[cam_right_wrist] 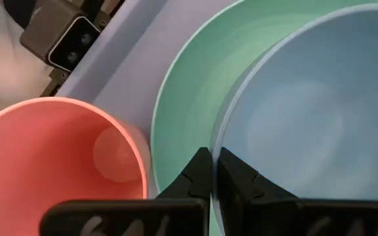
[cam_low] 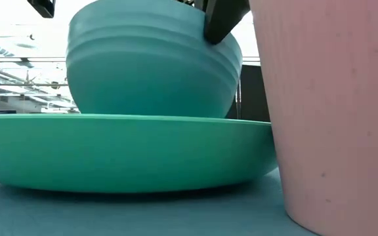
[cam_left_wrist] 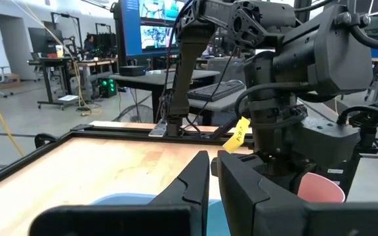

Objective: Set up tray
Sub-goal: Put the blue bowl on the blue plate on the blue serving tray

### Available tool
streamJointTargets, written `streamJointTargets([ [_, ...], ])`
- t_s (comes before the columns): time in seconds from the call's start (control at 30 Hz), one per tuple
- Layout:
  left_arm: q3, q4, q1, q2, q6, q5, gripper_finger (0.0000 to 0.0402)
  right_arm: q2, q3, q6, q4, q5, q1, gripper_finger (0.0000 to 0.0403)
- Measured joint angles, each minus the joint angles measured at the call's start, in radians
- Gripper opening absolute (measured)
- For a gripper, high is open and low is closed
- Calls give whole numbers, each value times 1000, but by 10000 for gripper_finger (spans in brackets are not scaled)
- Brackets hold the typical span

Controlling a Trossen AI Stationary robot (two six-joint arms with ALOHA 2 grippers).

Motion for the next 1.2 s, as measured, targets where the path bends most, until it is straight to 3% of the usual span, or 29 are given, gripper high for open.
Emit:
streamJointTargets([
  [0.7, 0, -4, 0, 0, -5, 6, 37, 0, -56, -14, 63, 1, -1, 3],
  [1.2, 0, -35, 0, 0, -31, 7, 37, 0, -58, -38, 83, 0, 3, 50],
])
